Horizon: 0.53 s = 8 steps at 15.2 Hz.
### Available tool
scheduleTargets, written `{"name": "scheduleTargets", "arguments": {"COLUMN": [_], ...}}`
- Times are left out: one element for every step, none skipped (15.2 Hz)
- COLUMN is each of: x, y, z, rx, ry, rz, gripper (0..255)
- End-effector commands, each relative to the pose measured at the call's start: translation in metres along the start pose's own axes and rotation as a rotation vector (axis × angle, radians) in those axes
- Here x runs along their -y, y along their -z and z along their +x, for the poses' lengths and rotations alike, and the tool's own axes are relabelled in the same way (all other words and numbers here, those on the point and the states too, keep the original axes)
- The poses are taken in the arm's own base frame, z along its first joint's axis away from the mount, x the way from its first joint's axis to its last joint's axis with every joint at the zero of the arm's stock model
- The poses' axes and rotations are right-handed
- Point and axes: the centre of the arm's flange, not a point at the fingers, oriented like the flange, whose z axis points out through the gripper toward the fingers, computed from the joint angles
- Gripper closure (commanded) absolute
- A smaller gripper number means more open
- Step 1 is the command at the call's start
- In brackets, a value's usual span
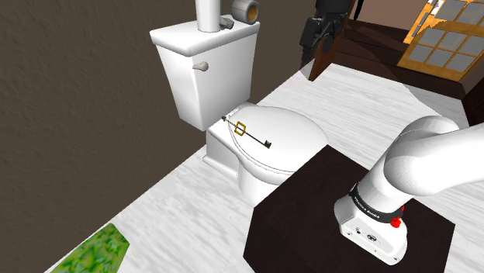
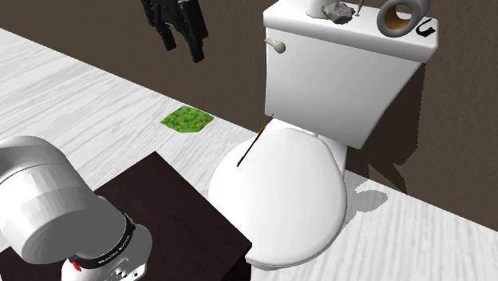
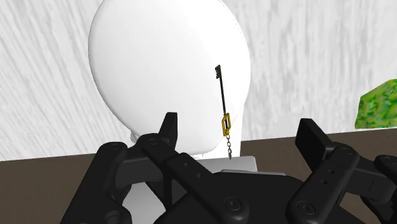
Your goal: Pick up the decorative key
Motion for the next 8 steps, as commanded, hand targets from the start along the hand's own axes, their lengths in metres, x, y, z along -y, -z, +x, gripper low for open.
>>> {"name": "scheduleTargets", "arguments": {"x": [0.0, -0.003, -0.005, -0.008, -0.01, -0.012, -0.015, -0.016], "y": [0.0, -0.012, -0.024, -0.036, -0.048, -0.06, -0.071, -0.083], "z": [0.0, 0.005, 0.011, 0.016, 0.021, 0.027, 0.032, 0.038], "rx": [0.0, -0.002, -0.004, -0.006, -0.009, -0.011, -0.013, -0.015], "ry": [0.0, 0.006, 0.011, 0.017, 0.022, 0.028, 0.034, 0.039], "rz": [0.0, 0.008, 0.017, 0.025, 0.034, 0.042, 0.051, 0.059], "gripper": [0, 0, 0, 0, 0, 0, 0, 0]}}
